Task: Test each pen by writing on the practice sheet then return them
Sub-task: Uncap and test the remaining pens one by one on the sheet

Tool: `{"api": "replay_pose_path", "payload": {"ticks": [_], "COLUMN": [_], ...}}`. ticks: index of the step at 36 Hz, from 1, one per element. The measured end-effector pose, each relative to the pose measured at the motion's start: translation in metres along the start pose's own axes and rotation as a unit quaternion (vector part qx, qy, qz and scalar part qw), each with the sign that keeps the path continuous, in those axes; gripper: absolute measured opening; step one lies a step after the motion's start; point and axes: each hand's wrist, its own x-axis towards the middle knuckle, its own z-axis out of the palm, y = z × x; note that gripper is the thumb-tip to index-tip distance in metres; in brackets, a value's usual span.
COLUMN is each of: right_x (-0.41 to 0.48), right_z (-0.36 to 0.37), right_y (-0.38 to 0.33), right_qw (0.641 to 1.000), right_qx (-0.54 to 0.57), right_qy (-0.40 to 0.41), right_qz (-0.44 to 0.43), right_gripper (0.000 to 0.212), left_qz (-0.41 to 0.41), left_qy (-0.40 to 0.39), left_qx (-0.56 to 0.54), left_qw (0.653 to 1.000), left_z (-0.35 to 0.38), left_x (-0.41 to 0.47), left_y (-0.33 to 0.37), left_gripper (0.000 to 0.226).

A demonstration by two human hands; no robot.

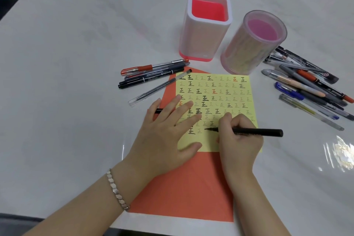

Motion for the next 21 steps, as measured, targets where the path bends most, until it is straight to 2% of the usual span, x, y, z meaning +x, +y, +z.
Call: {"api": "replay_pose_path", "payload": {"ticks": [21], "right_x": [-0.0003], "right_z": [-0.0005], "right_y": [0.0021], "right_qw": [1.0], "right_qx": [0.021], "right_qy": [-0.001], "right_qz": [-0.016], "right_gripper": [0.033], "left_qz": [-0.001], "left_qy": [0.003], "left_qx": [-0.002], "left_qw": [1.0], "left_z": [0.0012], "left_x": [0.0001], "left_y": [-0.0003], "left_gripper": [0.055]}}
